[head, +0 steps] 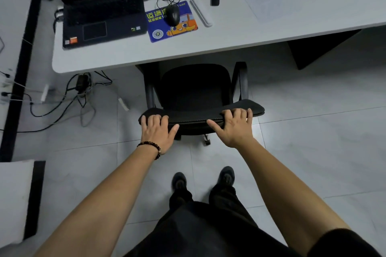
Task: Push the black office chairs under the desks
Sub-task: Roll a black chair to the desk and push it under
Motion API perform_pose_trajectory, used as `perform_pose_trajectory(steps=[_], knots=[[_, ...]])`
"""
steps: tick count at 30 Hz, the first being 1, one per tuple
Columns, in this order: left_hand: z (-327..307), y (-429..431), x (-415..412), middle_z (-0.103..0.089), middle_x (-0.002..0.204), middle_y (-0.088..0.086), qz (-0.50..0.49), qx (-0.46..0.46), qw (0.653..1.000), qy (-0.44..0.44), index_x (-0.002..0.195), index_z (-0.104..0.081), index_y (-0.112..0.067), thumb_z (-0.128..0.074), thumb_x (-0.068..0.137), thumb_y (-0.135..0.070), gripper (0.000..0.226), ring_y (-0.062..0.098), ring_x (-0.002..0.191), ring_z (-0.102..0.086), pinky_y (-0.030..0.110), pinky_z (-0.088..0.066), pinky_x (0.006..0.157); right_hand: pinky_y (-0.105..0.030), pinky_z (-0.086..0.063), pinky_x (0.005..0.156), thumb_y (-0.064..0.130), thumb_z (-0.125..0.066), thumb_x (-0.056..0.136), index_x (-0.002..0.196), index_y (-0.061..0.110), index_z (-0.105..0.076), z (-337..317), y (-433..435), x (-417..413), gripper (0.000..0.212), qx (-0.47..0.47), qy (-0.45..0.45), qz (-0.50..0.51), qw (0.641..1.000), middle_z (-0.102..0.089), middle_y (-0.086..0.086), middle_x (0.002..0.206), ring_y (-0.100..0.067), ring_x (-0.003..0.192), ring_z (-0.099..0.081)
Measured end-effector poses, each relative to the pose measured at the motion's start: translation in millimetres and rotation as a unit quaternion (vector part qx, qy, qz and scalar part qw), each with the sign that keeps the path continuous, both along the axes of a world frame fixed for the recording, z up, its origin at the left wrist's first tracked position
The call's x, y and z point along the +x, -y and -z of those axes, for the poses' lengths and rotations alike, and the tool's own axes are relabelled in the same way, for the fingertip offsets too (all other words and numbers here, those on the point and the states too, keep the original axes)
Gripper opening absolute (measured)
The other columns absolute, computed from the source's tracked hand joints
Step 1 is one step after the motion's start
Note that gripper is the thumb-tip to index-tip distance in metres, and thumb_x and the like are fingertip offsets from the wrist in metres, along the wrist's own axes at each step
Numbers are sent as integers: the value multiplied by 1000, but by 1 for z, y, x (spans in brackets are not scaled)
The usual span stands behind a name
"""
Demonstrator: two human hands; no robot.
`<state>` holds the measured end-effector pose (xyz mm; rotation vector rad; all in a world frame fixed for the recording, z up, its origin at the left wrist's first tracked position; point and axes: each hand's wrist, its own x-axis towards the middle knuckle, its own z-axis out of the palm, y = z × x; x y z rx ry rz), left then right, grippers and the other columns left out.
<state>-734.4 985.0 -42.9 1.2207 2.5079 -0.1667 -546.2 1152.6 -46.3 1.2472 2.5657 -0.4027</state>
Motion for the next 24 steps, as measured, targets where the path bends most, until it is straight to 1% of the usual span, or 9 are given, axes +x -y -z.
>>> perform_pose_trajectory(steps=[3,7,10,12,15,17,20,24], knots=[[3,0,-6,-49,125,13,0,14,1000,-3,133,-44,-13,-22,95,-56,61,31,124,-38,52,-6,116,-52,6,117,81,-13,84,134,22,-46,2,-2,-5,84,-8,-4,-5,1000,-43,-15,135,-34,135,-27],[3,-3,-16,-54,112,12,-7,12,1000,-27,123,-50,-14,-8,88,-65,74,30,112,-45,51,-15,113,-53,7,116,81,-13,84,131,21,-47,3,-10,-18,84,-8,-3,-12,1000,-43,-15,135,-35,136,-26],[7,1,-15,-55,109,11,-18,11,999,-36,119,-52,-14,-8,86,-68,77,30,109,-47,52,-18,112,-53,7,116,82,-13,83,131,22,-48,6,-9,-20,85,-9,-9,-22,1000,-43,-15,136,-35,137,-25],[9,3,-14,-55,110,12,-30,13,999,-39,119,-52,-13,-8,86,-70,79,30,110,-46,53,-17,112,-53,6,117,82,-13,83,130,22,-49,7,-9,-24,85,-8,-17,-29,999,-43,-15,136,-34,137,-25],[10,2,-22,-54,115,13,-40,-7,999,-33,120,-50,-13,-7,85,-70,81,31,114,-44,54,-13,112,-53,3,118,82,-14,84,127,22,-50,7,-11,-34,82,-7,-24,-41,999,-46,-13,132,-33,134,-29],[9,1,-31,-53,119,14,-45,-15,998,-33,122,-49,-12,-9,86,-70,79,31,116,-42,54,-12,112,-53,1,118,82,-14,84,126,22,-51,7,-14,-44,82,-3,-28,-49,998,-47,-13,130,-33,132,-31],[8,1,-44,-51,122,14,-51,-15,998,-35,124,-48,-11,-17,89,-66,72,32,118,-40,54,-10,113,-53,1,118,82,-11,82,126,21,-50,6,-16,-59,85,-7,-26,-57,998,-47,-13,130,-33,133,-31],[9,3,-53,-49,123,14,-45,-23,998,-39,125,-47,-12,-13,88,-67,75,31,119,-38,54,-8,113,-53,4,118,81,-15,84,128,21,-50,10,-11,-64,82,-6,-32,-56,998,-45,-13,133,-33,134,-29]])
